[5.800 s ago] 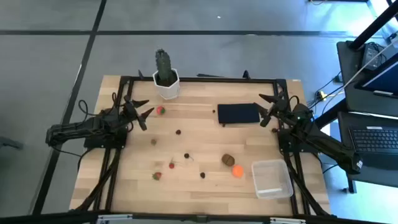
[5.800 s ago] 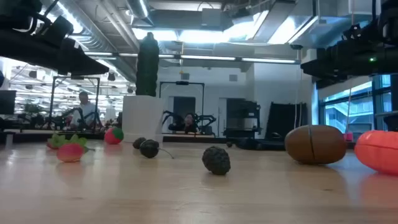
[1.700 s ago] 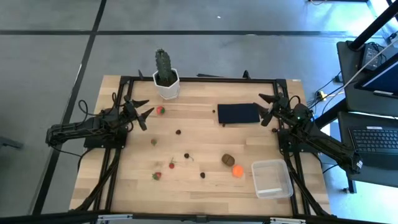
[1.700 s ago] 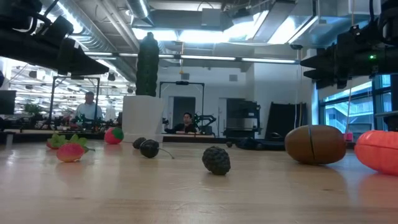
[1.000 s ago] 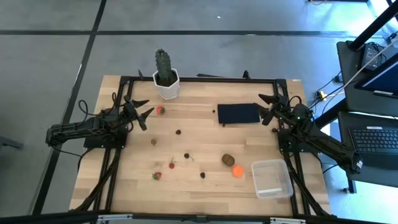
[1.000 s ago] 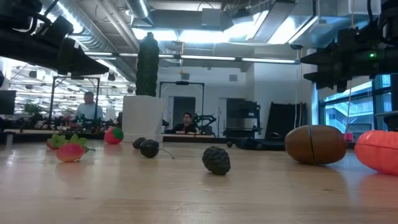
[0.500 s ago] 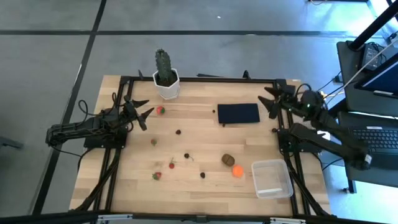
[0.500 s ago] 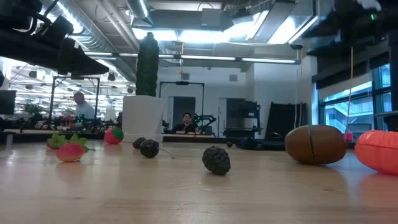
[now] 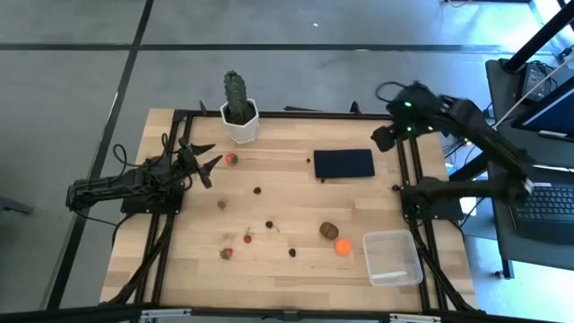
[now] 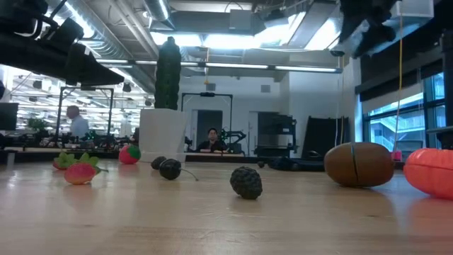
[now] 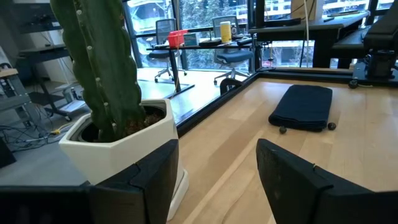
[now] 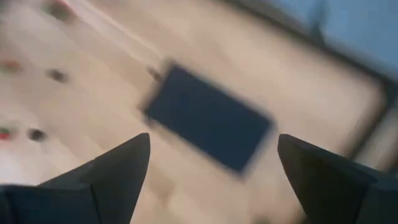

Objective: Pick and placing Produce into tupperware
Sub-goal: Put the right black cherry into the transparent bin

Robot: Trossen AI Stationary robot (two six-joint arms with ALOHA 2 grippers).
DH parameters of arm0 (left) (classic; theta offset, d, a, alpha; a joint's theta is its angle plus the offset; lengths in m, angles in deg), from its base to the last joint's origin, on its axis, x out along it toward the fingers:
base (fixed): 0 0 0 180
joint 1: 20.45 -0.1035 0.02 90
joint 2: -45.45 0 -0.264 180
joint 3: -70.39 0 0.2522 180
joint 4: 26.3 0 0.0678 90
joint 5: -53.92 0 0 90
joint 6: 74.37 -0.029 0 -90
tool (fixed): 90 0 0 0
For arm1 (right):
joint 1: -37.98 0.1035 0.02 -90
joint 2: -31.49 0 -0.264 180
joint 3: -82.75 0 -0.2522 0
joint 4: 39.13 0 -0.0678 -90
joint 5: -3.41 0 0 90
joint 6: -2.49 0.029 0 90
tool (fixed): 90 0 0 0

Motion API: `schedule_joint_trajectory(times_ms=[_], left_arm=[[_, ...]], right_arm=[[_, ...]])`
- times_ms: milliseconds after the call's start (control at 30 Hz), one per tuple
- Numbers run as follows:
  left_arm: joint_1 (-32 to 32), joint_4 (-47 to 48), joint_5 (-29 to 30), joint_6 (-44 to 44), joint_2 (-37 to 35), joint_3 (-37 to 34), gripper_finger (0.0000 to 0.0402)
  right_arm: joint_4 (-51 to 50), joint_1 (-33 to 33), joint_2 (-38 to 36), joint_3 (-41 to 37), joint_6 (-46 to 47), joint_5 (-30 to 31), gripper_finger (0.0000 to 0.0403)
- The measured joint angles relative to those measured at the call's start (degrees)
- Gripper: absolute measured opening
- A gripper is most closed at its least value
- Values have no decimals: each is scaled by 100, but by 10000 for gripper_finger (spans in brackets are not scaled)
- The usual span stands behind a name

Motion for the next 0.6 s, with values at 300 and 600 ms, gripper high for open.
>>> schedule_joint_trajectory(times_ms=[300,600], left_arm=[[-1,0,0,4,0,0,208],[0,-1,0,2,0,0,208]], right_arm=[[-1332,85,974,106,1963,-173,354],[-1463,320,1075,-599,867,-109,354]])
